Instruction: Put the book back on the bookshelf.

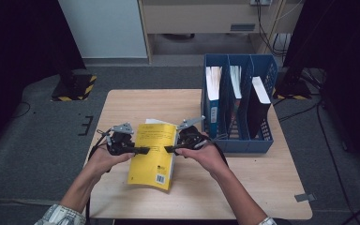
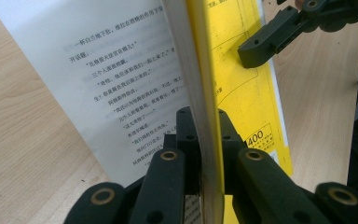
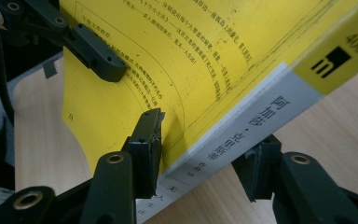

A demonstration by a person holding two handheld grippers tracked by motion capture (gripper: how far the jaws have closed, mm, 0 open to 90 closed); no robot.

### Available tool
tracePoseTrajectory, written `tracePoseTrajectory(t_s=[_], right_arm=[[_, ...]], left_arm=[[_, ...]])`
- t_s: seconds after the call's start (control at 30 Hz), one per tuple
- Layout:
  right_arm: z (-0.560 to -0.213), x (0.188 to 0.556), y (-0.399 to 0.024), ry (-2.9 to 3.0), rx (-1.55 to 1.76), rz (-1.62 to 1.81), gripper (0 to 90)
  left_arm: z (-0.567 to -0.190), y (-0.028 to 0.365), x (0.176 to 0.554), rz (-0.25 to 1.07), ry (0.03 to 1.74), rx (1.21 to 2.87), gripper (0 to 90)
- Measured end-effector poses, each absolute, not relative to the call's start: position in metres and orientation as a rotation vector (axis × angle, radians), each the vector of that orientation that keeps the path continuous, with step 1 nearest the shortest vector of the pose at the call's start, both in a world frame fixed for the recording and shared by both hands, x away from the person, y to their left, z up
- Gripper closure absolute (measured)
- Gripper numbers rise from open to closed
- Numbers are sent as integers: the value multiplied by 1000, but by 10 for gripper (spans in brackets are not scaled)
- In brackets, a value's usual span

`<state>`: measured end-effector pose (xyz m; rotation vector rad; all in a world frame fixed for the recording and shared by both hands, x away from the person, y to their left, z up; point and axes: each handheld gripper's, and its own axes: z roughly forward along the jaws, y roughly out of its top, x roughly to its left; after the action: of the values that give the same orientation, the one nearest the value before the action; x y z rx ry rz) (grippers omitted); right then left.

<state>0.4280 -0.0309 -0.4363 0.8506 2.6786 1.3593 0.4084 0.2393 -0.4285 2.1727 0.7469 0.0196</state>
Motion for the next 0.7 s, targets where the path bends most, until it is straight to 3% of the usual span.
tracePoseTrajectory(t_s=[0.33, 0.7], right_arm=[[-412, 432, -22, 2687, 755, 1241, 576], [-408, 433, -17, 2685, 737, 1208, 594]], left_arm=[[-421, 240, 411, 59, 739, 2166, 851], [-420, 239, 412, 63, 737, 2151, 853]])
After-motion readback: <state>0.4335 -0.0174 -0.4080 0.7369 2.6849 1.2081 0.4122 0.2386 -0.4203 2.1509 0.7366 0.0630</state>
